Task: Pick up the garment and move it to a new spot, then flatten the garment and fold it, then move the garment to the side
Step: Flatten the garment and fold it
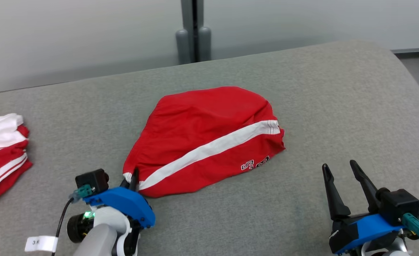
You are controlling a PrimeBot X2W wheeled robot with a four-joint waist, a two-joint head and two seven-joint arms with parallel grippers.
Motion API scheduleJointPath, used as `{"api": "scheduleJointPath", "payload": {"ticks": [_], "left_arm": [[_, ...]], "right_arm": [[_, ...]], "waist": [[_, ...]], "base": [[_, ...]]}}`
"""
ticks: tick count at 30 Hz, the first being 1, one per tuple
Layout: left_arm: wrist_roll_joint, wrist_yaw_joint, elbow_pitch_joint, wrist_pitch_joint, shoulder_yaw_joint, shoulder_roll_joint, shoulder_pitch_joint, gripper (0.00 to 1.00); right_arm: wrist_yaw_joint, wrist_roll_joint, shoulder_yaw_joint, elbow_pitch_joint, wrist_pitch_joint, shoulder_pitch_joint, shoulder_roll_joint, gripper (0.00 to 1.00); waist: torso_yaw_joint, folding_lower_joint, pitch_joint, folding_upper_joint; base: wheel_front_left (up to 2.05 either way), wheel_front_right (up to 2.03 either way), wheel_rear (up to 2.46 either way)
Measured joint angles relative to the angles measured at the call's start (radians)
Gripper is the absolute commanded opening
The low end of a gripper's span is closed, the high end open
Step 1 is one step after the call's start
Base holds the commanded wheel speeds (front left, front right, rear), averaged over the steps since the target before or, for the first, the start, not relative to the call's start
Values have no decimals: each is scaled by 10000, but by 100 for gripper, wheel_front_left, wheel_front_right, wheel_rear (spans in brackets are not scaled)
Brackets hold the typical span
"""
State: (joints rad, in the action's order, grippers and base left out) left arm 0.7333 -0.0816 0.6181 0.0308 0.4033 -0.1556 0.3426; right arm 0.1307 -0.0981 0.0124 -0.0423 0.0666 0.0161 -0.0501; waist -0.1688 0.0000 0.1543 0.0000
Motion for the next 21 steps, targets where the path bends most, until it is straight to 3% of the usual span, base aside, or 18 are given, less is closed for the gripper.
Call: {"api": "scheduleJointPath", "payload": {"ticks": [3,4,5,13,21], "left_arm": [[86,63,-222,305,-8,59,-280,0],[19,132,-337,462,33,59,-320,26],[-58,219,-431,614,88,58,-321,100],[-673,456,-767,1931,173,-378,-623,100],[-1858,-63,-1848,2309,-449,-1080,-1770,100]], "right_arm": [[0,2,58,4,-33,11,2,100],[0,2,71,4,-36,14,2,100],[0,2,115,4,-36,23,2,100],[0,90,347,61,-194,45,2,100],[0,217,454,-17,-347,-1,2,100]], "waist": [[277,0,-21,0],[358,0,-26,0],[439,0,-34,0],[817,0,-354,0],[1029,0,-846,0]], "base": [[0,0,0],[0,0,0],[0,0,0],[0,0,0],[0,0,0]]}}
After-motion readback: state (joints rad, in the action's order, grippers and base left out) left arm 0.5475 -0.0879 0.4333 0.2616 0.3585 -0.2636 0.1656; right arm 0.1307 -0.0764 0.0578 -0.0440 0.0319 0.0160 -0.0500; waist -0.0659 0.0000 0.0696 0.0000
